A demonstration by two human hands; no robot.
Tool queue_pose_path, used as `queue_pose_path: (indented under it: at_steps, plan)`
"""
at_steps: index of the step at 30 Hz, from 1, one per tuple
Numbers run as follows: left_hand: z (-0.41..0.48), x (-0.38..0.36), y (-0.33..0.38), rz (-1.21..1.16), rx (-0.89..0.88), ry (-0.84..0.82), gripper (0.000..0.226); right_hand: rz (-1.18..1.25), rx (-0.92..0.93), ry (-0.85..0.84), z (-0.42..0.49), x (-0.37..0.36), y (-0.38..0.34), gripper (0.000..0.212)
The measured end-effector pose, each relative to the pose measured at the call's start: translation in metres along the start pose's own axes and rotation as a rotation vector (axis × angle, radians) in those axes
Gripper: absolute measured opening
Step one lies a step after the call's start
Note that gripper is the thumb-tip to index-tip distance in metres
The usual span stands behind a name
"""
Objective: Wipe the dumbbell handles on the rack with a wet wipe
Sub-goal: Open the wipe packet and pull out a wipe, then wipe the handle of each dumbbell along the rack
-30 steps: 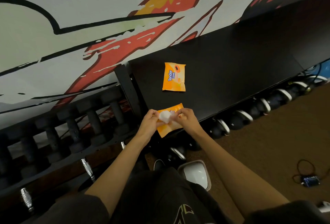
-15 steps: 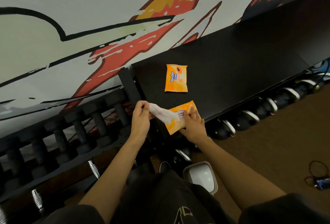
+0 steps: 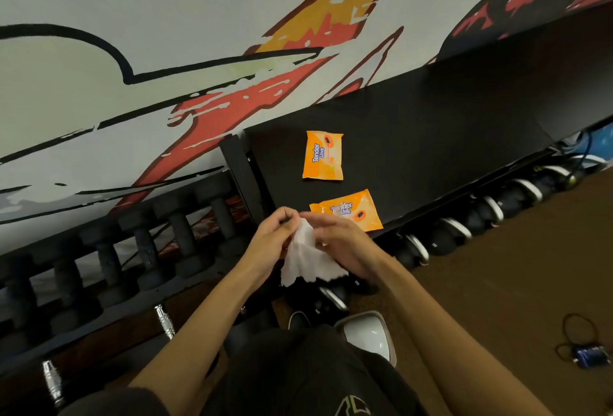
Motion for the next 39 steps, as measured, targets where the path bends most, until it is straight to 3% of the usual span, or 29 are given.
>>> queue_pose_path:
  at_steps: [2, 7, 9, 14, 16, 20, 22, 25, 27, 29, 31, 36, 39]
  plan:
    - [-0.012, -0.006, 0.004, 0.017, -0.019, 0.005, 0.021, 0.042, -0.024, -0.078, -0.016, -0.010, 0.007, 0.043]
    - [-0.048, -0.017, 0.005, 0.101, -0.078, 0.079, 0.011, -0.266, -0.042, 0.049, -0.048, 0.006, 0.024, 0.018]
    - [-0.065, -0.022, 0.004, 0.118, -0.084, 0.078, 0.006, -0.376, -0.020, 0.065, -0.063, 0.010, 0.026, 0.018]
    - [-0.108, -0.038, -0.013, 0.185, 0.081, -0.090, 0.035, -0.511, 0.077, 0.122, -0.096, 0.010, 0.037, 0.022]
    - [-0.124, -0.038, -0.019, 0.278, 0.101, -0.129, 0.032, -0.557, 0.082, 0.069, -0.105, 0.008, 0.047, 0.022]
    - [-0.159, -0.026, -0.016, 0.267, -0.022, 0.052, 0.007, -0.618, -0.049, -0.124, -0.122, -0.001, 0.076, 0.022]
    - [-0.177, -0.017, -0.014, 0.216, -0.048, 0.154, 0.006, -0.635, -0.095, -0.165, -0.130, -0.005, 0.087, 0.026]
    - [-0.198, -0.004, -0.016, 0.126, -0.045, 0.235, 0.016, -0.555, -0.047, -0.101, -0.135, -0.013, 0.090, 0.028]
    - [-0.206, 0.003, -0.016, 0.056, -0.055, 0.290, 0.022, -0.327, 0.016, -0.095, -0.134, -0.019, 0.087, 0.037]
    - [-0.212, 0.008, -0.016, -0.028, -0.062, 0.345, 0.027, -0.074, 0.036, -0.175, -0.130, -0.028, 0.084, 0.048]
    - [-0.217, 0.016, -0.015, -0.126, -0.080, 0.381, 0.031, 0.092, 0.005, -0.249, -0.123, -0.042, 0.081, 0.041]
    - [-0.223, 0.056, -0.018, -0.244, -0.132, 0.412, 0.045, -0.050, -0.026, -0.132, -0.104, -0.069, 0.076, 0.021]
    - [-0.222, 0.096, -0.028, -0.028, -0.150, 0.445, 0.043, 0.004, -0.023, -0.050, -0.082, -0.087, 0.070, 0.027]
Point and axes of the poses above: each hand's wrist, its own z-axis towards the middle knuckle, its own x-axis out of the back of the hand, y = z × x, the point moved 4 cm from there along z, towards the middle knuckle, and after that the axes turned 9 degrees about -x, right-handed, at the moved point
